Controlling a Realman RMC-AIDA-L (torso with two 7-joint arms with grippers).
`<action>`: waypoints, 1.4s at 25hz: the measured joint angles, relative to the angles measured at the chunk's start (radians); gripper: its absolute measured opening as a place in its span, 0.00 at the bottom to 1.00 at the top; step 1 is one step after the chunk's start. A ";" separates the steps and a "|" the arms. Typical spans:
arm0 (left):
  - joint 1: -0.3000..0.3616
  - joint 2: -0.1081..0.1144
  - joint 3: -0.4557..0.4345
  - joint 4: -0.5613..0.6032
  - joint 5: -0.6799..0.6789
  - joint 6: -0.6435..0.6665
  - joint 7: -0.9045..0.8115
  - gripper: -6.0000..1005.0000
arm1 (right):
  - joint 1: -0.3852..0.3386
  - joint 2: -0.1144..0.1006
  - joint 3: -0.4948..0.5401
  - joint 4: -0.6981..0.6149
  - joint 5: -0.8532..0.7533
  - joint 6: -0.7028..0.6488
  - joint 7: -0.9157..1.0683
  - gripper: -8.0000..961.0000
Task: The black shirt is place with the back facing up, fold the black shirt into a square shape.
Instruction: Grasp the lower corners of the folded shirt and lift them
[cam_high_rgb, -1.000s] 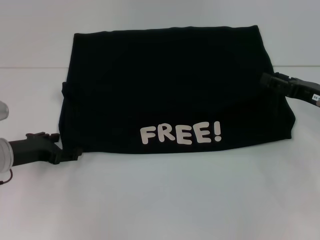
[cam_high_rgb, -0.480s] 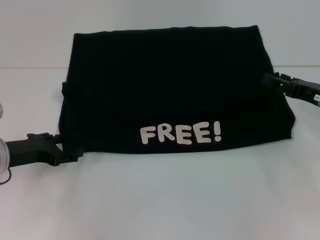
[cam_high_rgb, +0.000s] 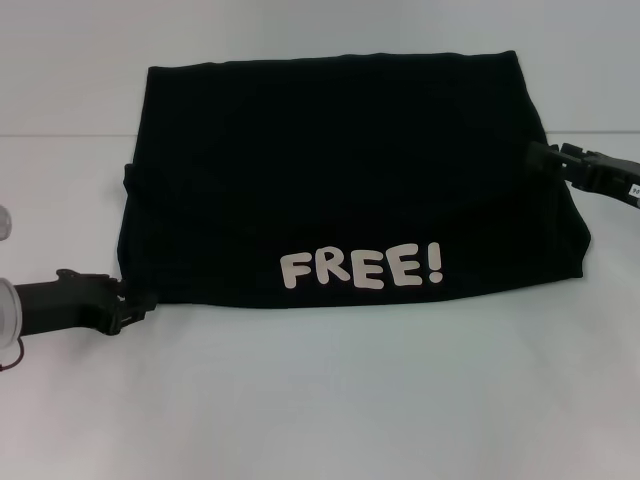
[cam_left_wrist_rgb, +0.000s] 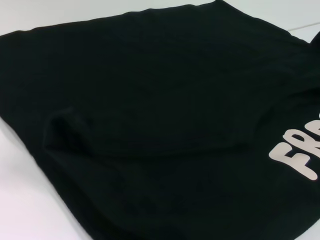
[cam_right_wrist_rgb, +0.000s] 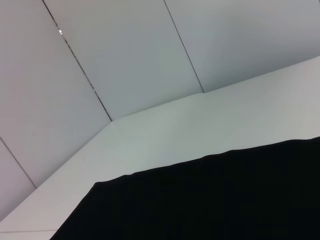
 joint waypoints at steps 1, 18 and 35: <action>-0.002 0.000 0.000 -0.006 0.000 -0.002 0.004 0.54 | 0.000 0.000 0.000 0.000 0.000 0.000 0.000 0.74; -0.006 0.012 -0.006 0.004 0.005 0.008 0.012 0.01 | -0.058 -0.091 -0.099 -0.053 -0.201 -0.093 0.270 0.73; -0.014 0.016 -0.003 0.010 0.006 0.030 0.015 0.01 | -0.058 -0.069 -0.254 -0.104 -0.241 -0.044 0.219 0.73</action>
